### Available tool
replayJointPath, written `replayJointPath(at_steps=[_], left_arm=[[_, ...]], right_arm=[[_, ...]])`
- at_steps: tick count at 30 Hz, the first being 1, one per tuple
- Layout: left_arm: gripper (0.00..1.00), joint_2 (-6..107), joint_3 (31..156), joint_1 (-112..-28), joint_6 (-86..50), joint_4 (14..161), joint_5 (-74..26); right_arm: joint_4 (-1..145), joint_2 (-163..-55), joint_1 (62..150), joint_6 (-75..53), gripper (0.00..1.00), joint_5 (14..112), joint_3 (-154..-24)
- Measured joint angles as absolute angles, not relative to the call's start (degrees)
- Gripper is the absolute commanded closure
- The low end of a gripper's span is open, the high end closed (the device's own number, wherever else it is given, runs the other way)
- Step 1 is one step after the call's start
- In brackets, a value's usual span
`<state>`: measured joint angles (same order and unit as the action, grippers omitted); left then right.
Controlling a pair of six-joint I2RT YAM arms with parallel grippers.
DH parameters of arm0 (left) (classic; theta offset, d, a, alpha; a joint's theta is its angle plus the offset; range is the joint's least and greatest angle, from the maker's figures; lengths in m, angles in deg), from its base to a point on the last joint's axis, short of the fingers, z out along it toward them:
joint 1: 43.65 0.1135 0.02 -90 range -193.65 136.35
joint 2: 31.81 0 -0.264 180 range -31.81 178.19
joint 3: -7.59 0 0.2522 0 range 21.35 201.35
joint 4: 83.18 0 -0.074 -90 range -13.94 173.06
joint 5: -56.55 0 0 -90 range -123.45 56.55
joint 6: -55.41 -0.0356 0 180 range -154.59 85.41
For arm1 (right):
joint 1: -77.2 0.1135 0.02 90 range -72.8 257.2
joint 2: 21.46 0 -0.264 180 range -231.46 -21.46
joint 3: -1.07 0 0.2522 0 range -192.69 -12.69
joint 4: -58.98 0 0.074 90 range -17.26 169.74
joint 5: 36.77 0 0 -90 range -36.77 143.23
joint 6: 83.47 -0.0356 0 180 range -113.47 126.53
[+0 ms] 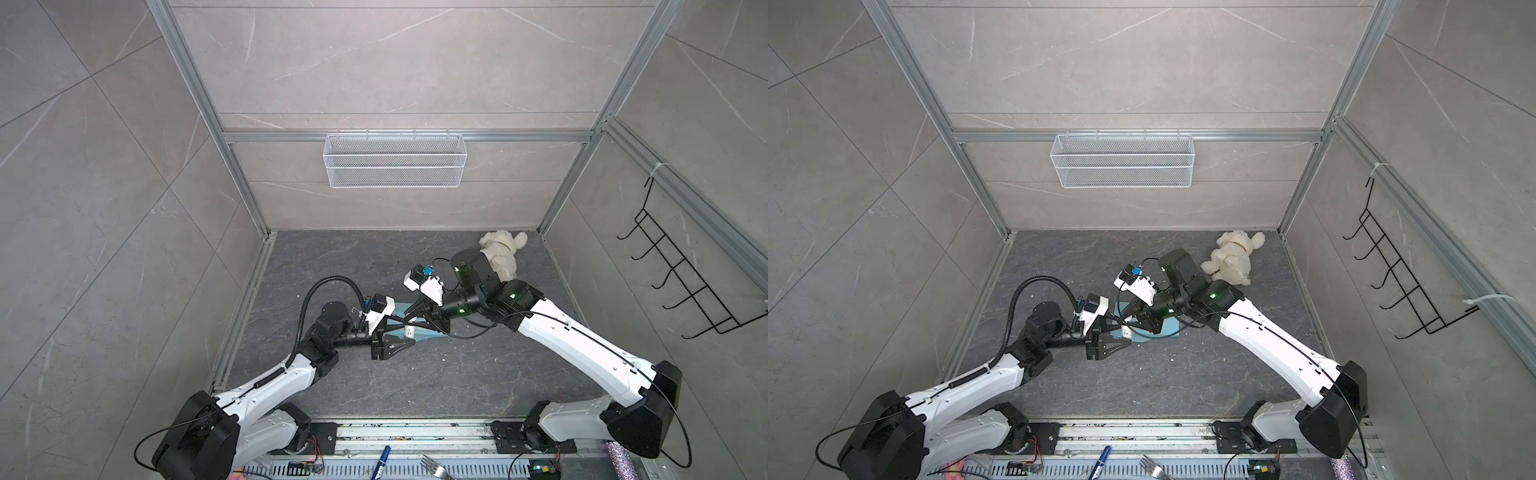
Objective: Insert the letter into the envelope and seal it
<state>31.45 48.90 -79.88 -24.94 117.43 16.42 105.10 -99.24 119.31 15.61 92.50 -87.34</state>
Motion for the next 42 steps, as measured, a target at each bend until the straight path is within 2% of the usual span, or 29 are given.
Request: replayJointPath(at_steps=[6, 14, 20, 23, 25, 29, 30, 32, 35, 38, 42], left_arm=[[0.47, 32.3, 49.7, -79.9, -23.6, 119.4, 16.6], [0.60, 33.3, 50.6, -79.9, -22.7, 119.5, 17.1], [0.84, 33.3, 50.6, -79.9, -23.0, 119.5, 17.6], [0.98, 33.7, 50.7, -79.9, -22.9, 119.6, 17.1], [1.00, 34.0, 50.8, -79.9, -22.8, 119.8, 16.5], [1.00, 34.6, 50.8, -79.9, -21.8, 120.0, 13.1], [1.00, 34.6, 50.8, -79.9, -21.3, 119.9, 11.7], [1.00, 34.6, 50.8, -79.9, -20.0, 119.9, 8.4], [1.00, 34.4, 50.8, -79.9, -17.1, 119.1, 1.6], [1.00, 33.9, 50.8, -80.2, -12.9, 118.5, -6.3], [1.00, 33.0, 50.8, -81.3, -7.4, 118.0, -15.7]], right_arm=[[105.1, -99.2, 119.6, 15.6, 0.99, 92.5, -87.3], [105.1, -99.4, 119.6, 15.8, 0.98, 91.8, -87.3], [104.5, -99.8, 119.6, 15.8, 0.92, 91.1, -87.3], [104.2, -99.8, 119.6, 15.7, 0.79, 90.5, -87.3], [104.1, -99.9, 119.6, 15.6, 0.70, 89.8, -87.3], [101.9, -99.7, 119.7, 14.9, 0.32, 86.6, -87.1], [100.6, -99.5, 119.8, 14.8, 0.26, 85.2, -86.6], [97.9, -98.0, 119.8, 14.3, 0.20, 82.4, -84.5], [93.9, -93.7, 119.8, 13.3, 0.17, 77.5, -80.0], [87.7, -88.5, 119.8, 11.8, 0.10, 71.9, -74.3], [77.3, -84.5, 119.8, 11.2, 0.08, 67.1, -65.5]])
